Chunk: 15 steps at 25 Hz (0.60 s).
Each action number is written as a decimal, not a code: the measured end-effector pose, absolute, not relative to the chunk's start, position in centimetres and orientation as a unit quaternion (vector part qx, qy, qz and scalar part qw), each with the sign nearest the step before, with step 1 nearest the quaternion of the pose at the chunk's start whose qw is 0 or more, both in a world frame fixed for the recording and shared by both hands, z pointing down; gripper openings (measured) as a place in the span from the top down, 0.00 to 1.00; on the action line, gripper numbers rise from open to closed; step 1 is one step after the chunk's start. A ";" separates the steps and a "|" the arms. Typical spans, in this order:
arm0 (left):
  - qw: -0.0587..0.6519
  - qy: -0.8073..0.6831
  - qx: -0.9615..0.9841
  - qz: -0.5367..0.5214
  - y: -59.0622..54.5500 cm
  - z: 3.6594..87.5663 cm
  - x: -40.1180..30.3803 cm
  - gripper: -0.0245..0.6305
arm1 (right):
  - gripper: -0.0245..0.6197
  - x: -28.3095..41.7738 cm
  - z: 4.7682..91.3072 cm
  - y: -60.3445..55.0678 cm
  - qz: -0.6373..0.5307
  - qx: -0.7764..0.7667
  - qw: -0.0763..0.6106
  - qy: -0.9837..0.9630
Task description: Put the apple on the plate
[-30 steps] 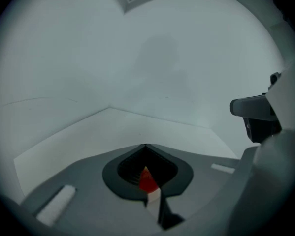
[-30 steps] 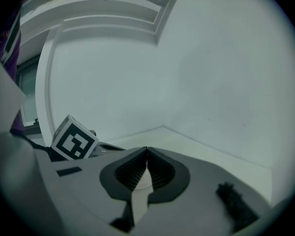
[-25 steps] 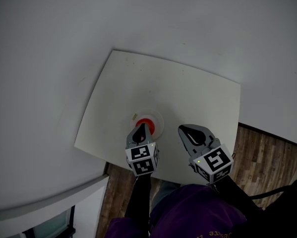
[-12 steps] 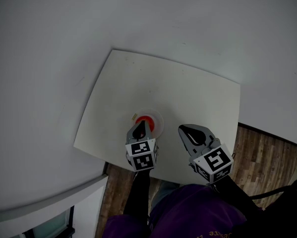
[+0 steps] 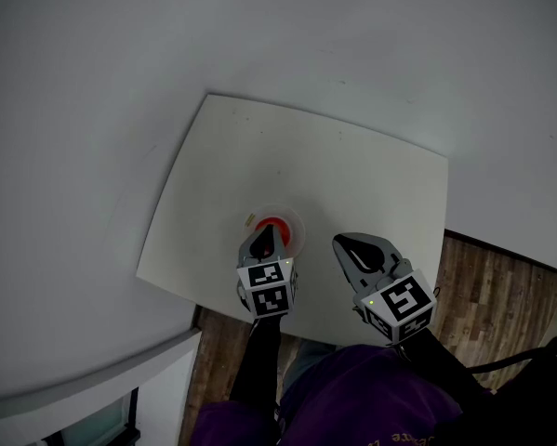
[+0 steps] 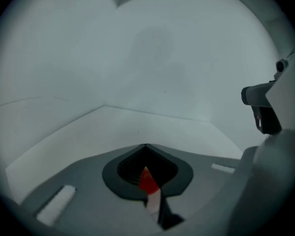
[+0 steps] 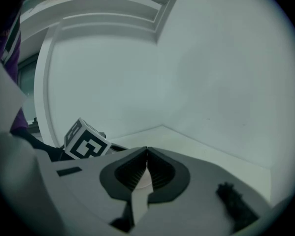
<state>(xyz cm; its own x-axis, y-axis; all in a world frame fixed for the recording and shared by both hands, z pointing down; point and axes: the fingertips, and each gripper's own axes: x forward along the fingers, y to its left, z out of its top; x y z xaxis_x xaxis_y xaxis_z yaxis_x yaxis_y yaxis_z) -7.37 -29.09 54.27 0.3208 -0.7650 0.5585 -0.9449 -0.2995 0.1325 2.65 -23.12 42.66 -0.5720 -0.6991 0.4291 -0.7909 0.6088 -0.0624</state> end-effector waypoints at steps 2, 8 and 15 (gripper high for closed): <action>0.225 -0.546 0.783 0.197 -29.2 54.3 -7.3 0.95 | 0.95 2.6 42.7 -23.1 0.124 0.425 0.184 -0.878; 0.219 -0.543 0.786 0.198 -29.0 54.4 -7.0 0.93 | 0.95 2.9 42.5 -23.2 0.125 0.426 0.183 -0.877; 0.214 -0.543 0.789 0.194 -28.8 54.1 -7.1 0.84 | 0.95 2.9 42.5 -23.2 0.125 0.426 0.180 -0.878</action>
